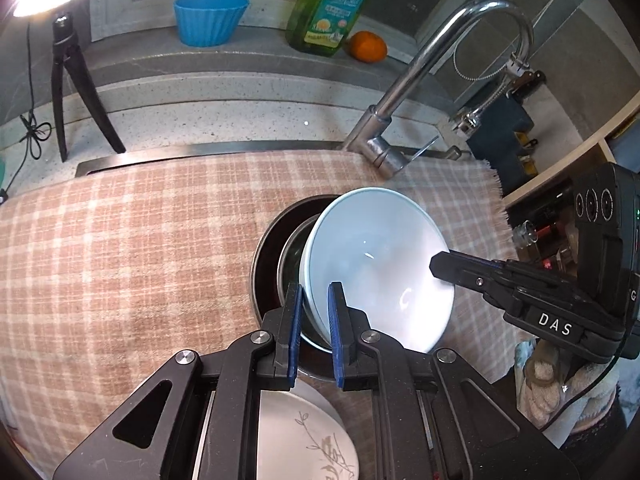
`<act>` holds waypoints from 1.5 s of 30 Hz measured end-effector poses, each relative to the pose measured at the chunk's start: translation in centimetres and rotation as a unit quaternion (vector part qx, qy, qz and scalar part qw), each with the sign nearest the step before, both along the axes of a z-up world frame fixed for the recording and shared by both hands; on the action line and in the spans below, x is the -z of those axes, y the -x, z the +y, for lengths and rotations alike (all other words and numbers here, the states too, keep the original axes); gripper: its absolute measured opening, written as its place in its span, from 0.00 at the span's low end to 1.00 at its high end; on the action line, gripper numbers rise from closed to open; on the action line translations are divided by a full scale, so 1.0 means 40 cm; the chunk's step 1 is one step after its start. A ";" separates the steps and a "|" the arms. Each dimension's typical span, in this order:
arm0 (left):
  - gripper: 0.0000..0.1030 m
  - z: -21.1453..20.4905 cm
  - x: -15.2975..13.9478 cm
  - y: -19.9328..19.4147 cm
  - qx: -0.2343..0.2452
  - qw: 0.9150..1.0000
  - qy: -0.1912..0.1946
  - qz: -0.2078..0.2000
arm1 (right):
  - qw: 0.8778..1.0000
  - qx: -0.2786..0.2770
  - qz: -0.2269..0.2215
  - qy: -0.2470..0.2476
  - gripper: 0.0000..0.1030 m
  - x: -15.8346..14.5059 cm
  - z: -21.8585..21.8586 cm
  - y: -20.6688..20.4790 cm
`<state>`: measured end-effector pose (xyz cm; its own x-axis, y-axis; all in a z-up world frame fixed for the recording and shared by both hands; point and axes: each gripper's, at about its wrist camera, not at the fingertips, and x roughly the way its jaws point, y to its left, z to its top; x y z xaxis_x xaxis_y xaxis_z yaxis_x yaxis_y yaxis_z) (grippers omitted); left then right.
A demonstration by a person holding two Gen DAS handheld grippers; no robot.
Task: Organize plates and bowls
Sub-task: 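Lift the white bowl and lower it into the nested steel bowls, then open both tools and pull them back from the bowl stack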
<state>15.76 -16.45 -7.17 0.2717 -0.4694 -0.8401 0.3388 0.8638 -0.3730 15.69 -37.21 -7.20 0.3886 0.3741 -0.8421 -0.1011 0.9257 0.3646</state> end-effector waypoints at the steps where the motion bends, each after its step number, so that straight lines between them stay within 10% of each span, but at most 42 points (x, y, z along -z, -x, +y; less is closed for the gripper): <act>1: 0.11 0.000 0.004 -0.002 0.001 1.000 -0.001 0.002 | 1.000 0.000 0.002 0.002 0.12 0.005 0.000 -0.003; 21: 0.11 -0.002 0.038 -0.018 0.003 1.000 -0.019 0.013 | 1.000 -0.011 0.022 0.016 0.12 0.050 0.016 -0.024; 27: 0.26 0.002 0.028 -0.017 -0.004 1.000 -0.022 0.007 | 1.000 -0.013 0.001 0.012 0.47 0.036 0.016 -0.015; 45: 0.45 0.076 -0.030 -0.001 -0.038 0.999 -0.001 -0.014 | 1.000 0.014 -0.027 0.002 0.60 -0.007 -0.044 0.039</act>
<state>15.82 -13.39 -5.98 0.3303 -0.4456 -0.8321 0.2835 0.8877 -0.3628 14.11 -38.97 -6.91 0.4432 0.3600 -0.8209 -0.0954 0.9296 0.3561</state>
